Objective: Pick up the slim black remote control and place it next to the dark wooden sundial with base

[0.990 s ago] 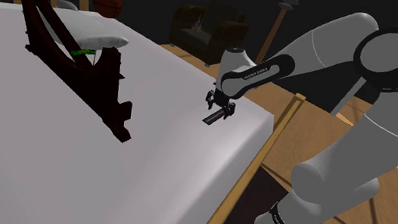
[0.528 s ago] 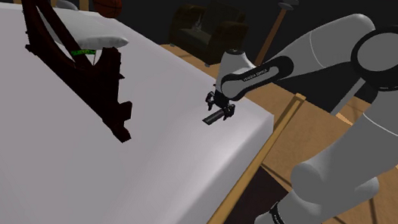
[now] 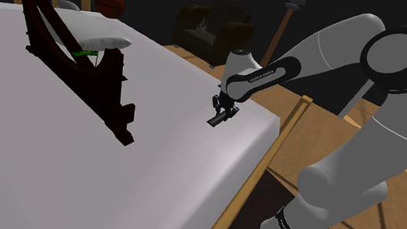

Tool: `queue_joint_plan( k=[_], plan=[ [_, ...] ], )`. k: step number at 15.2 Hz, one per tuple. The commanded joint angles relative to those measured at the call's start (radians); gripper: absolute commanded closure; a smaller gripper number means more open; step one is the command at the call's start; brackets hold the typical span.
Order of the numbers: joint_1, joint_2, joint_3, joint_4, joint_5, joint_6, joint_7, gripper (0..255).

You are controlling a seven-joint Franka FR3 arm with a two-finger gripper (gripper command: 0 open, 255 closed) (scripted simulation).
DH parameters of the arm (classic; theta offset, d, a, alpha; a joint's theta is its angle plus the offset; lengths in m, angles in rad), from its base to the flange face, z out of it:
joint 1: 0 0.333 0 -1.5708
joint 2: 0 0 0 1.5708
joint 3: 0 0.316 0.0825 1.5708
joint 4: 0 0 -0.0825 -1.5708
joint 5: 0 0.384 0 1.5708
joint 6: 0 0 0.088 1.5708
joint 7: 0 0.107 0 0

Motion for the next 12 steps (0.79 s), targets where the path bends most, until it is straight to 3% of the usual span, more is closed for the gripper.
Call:
queue_joint_plan(
  k=[1,12],
  plan=[
    [-0.002,0.006,-0.003,-0.003,-0.001,-0.003,0.000,255],
    [0.002,-0.080,0.005,0.032,0.078,-0.110,-0.070,255]
  ],
)
